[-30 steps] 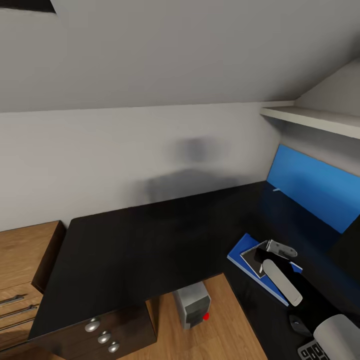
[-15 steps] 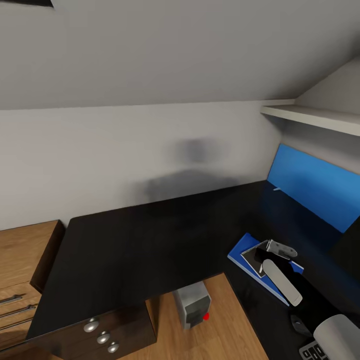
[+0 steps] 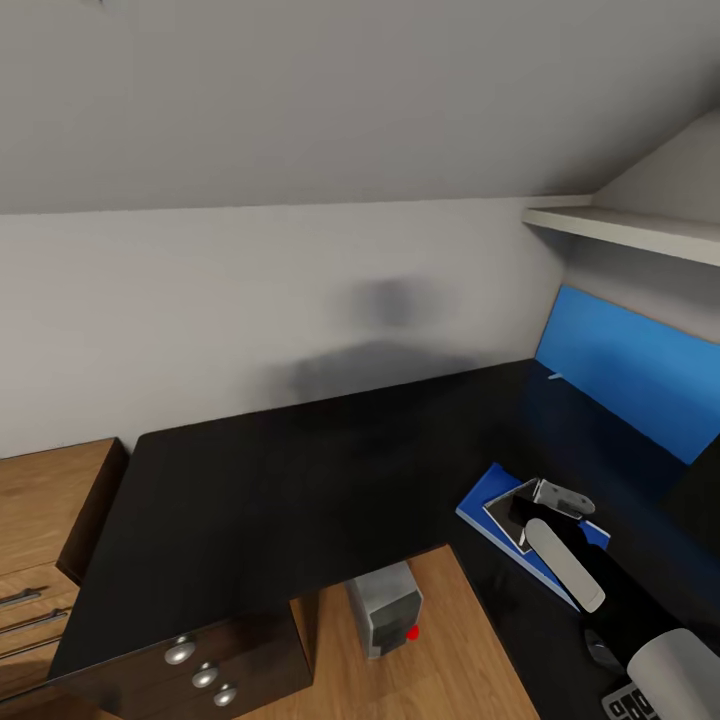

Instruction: In the bedroom, organize the workspace by keeping the computer under the desk, ensuring the monitor is on the desk, placing the keyboard on the desk next to the monitor, placing the mouse on the desk next to the keyboard, moving the folder from the swivel chair onto the desk next to the mouse, stacking the notebook on top of the folder with the pen on top of the notebook, and positioning the swivel chair next to the desk.

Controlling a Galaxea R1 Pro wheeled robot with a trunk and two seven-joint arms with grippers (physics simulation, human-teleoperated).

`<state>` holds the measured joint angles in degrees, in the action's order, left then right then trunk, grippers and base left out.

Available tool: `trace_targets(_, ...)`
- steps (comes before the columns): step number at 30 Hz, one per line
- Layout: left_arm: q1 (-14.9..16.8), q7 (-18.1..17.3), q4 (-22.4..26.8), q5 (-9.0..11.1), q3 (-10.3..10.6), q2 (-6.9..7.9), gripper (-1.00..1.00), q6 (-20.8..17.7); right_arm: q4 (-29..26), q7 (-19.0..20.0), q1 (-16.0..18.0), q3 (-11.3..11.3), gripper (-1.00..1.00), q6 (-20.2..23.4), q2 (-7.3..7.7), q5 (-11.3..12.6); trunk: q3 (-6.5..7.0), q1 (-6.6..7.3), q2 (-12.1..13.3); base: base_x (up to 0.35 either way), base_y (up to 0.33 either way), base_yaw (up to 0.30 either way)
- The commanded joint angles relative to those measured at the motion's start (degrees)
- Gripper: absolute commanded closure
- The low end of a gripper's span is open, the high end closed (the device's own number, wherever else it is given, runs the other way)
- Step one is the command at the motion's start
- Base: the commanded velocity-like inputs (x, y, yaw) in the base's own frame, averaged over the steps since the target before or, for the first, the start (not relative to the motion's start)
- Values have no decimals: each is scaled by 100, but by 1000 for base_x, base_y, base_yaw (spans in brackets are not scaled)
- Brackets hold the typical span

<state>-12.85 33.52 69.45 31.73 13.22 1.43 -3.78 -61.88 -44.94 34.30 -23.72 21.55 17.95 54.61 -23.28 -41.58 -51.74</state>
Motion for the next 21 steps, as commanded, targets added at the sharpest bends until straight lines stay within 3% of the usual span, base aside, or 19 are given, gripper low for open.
trace_targets(1,1,40,12,16,14,6,-100,-27,-8,-42,6,-19,100,24,7,23,-6,-1,-5,0,0,0)
trace_targets(13,1,32,-60,0,14,6,-100,2,-8,-41,6,-19,100,24,1,20,-6,-1,-5,0,0,0)
trace_targets(21,2,25,-79,0,14,6,-100,1,-8,-42,6,-12,100,24,7,18,-6,-1,-5,109,0,0)
